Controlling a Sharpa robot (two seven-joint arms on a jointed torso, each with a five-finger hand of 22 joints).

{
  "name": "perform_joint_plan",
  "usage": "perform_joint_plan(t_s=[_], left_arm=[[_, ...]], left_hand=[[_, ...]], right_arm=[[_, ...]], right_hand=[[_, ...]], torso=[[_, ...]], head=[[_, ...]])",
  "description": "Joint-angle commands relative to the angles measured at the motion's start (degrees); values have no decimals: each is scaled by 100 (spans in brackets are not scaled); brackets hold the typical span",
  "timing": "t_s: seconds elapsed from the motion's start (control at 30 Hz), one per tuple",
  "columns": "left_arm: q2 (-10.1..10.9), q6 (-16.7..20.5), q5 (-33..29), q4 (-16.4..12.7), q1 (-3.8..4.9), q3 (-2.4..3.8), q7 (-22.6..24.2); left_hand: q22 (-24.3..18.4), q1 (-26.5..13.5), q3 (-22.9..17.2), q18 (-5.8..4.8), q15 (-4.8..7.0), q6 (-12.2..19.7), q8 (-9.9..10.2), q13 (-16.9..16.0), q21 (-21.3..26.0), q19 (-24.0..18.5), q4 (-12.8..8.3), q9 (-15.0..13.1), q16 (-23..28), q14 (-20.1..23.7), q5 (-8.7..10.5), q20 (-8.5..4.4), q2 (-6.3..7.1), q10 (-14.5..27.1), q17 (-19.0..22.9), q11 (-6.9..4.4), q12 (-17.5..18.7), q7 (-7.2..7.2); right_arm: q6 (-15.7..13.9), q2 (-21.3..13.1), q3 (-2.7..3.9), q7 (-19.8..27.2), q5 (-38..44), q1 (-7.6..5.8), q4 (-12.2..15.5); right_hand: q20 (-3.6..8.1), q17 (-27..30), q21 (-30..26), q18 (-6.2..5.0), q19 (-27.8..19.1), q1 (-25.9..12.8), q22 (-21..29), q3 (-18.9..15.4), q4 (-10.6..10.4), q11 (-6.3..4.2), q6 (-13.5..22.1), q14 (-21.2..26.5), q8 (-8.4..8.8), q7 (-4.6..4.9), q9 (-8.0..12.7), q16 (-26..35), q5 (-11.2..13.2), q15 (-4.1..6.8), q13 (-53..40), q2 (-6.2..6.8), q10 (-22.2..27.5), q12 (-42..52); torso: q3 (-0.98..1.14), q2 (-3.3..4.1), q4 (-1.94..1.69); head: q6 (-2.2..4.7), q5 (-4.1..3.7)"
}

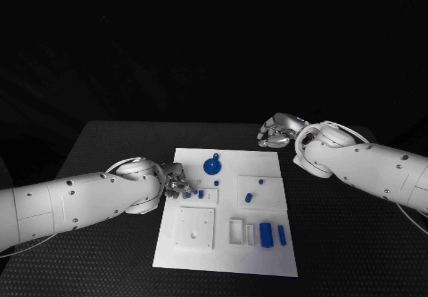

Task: Assemble the parts on the task board

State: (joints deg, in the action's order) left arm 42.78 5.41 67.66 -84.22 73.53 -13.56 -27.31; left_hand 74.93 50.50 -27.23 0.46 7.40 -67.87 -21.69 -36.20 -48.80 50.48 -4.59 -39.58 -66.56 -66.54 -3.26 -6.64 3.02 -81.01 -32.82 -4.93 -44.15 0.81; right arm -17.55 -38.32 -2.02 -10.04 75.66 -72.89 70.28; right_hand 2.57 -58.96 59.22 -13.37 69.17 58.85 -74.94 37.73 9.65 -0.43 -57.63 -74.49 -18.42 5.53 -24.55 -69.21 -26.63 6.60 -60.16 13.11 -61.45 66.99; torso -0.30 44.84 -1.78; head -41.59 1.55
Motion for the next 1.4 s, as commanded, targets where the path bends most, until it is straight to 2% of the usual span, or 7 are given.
perform_joint_plan(t_s=[0.03,0.4,0.53,0.7,0.83,1.13,1.4], left_arm=[[-1,-248,-20,-14,-41,-25,-8],[57,-213,112,-6,-41,-23,-107],[55,-118,253,26,-41,-23,-141],[62,-63,254,44,-41,-22,-134],[69,-19,247,59,-42,-21,-129],[244,-1,-57,-26,-39,-14,-67],[347,70,-793,-111,32,31,109]], left_hand=[[113,1,11,46,21,1,-1,-9,-3,1,59,-11,-25,15,22,-622,87,1,-5,40,-36,19],[110,-23,45,50,29,-10,-8,-23,-6,7,156,-21,-37,9,23,-632,292,-7,-8,34,-46,11],[107,-153,99,55,37,-44,-33,-44,-11,25,310,-39,-65,-5,49,-640,616,-25,-22,24,-74,-3],[105,-268,-330,88,57,-27,-64,-83,-21,61,1139,-97,-97,16,42,-664,1173,-10,-39,11,-97,-16],[111,-353,-345,88,60,-5,-73,-96,-34,46,1504,-122,-104,29,45,-661,1336,3,-44,16,-100,-10],[115,-218,-168,101,73,26,-91,-123,-82,12,2098,-175,-120,47,44,-671,1351,20,-50,15,-108,-9],[102,412,321,63,32,179,-23,-101,-63,-142,2071,-178,-28,197,21,-632,908,202,-1,51,-10,48]], right_arm=[[78,2,2,26,16,2,4],[76,-2,2,25,16,3,-3],[70,4,2,25,16,7,-6],[74,8,2,26,16,16,-8],[79,8,2,26,16,21,-11],[88,-2,2,25,20,25,-19],[91,-3,2,27,20,32,-35]], right_hand=[[8,-5,-28,-163,0,-34,-79,-4,-26,9,-18,22,21,51,9,18,-33,-12,9,19,43,20],[7,-6,-28,-163,1,-48,-79,-8,-30,9,-17,21,21,51,9,18,-49,-13,10,24,44,21],[6,-6,-28,-163,1,-50,-79,-8,-31,9,-17,21,21,51,9,18,-52,-13,10,23,44,21],[12,-7,-28,-163,1,-7,-81,10,10,6,-17,20,19,47,9,18,-56,-9,11,21,44,24],[15,-8,-28,-163,1,22,-82,22,47,5,-17,21,18,47,9,20,-37,-8,12,20,45,26],[15,-9,-29,-163,0,33,-82,30,62,5,-17,21,18,47,9,20,-24,-8,14,17,45,26],[9,-9,-31,-163,2,-6,-82,23,45,9,-16,21,18,51,10,22,-30,-12,17,22,45,26]], torso=[[-1,-4,2],[-2,-3,0],[-1,-1,-3],[0,-2,8],[-1,0,2],[1,-4,-1],[1,-7,-3]], head=[[-8,-4],[-8,-21],[-3,-24],[7,-37],[5,-51],[17,-67],[23,-78]])
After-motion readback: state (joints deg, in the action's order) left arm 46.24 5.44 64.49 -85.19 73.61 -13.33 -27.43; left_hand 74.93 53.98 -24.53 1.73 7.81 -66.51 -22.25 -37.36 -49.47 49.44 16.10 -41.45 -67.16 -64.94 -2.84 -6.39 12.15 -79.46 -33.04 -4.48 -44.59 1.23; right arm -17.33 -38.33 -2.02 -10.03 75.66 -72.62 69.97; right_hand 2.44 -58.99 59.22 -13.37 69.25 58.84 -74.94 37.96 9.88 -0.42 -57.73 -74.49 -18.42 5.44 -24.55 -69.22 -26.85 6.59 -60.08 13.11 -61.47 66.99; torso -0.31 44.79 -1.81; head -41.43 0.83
